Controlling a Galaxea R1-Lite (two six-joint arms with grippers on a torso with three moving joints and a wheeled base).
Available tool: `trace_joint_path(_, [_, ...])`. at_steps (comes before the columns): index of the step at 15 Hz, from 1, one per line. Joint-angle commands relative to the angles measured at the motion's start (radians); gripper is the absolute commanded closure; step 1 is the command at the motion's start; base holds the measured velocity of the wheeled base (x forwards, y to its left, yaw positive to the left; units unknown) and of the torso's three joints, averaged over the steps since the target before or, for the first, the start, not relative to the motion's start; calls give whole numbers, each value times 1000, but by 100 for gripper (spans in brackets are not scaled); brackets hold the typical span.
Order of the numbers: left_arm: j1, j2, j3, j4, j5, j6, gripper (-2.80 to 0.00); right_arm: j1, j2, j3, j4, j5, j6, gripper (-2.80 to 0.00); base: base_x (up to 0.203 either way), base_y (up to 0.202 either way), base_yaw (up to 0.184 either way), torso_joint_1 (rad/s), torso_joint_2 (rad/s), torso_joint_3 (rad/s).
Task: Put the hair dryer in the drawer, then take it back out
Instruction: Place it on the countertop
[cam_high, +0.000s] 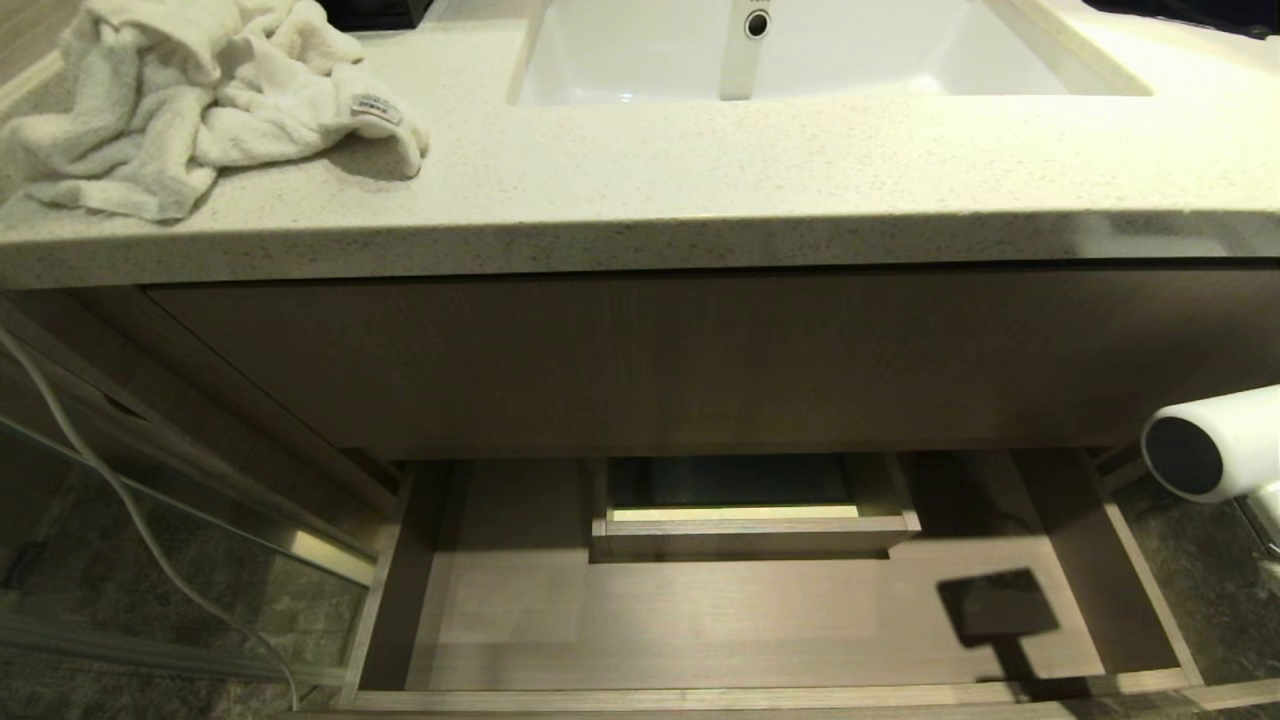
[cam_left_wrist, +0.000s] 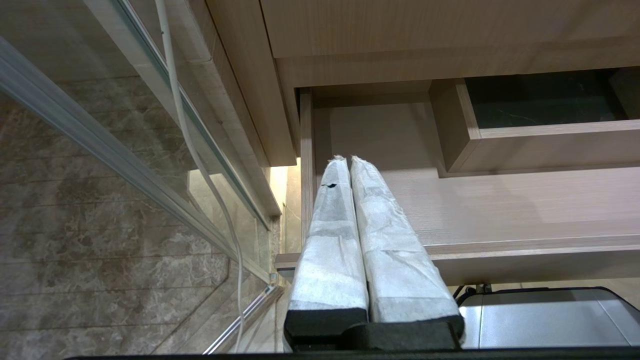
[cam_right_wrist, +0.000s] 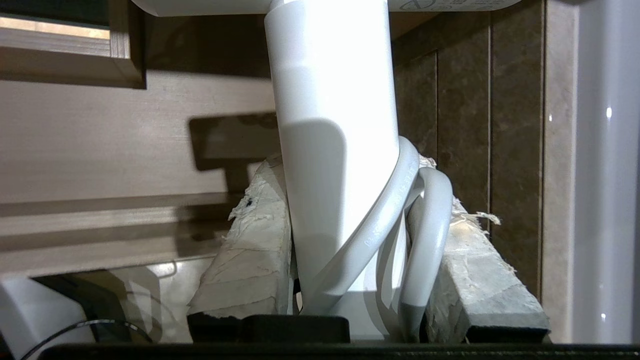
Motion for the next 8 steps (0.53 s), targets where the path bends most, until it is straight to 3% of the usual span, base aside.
trace_joint_path(1, [0, 1, 2, 0, 0, 0, 0, 1, -169, -75, 191, 0, -4, 0, 0, 0, 0, 0, 0, 0])
trace_joint_path(8, [0, 0, 2, 0, 0, 0, 0, 1, -218, -399, 446, -1, -6, 0, 0, 0, 0, 0, 0, 0])
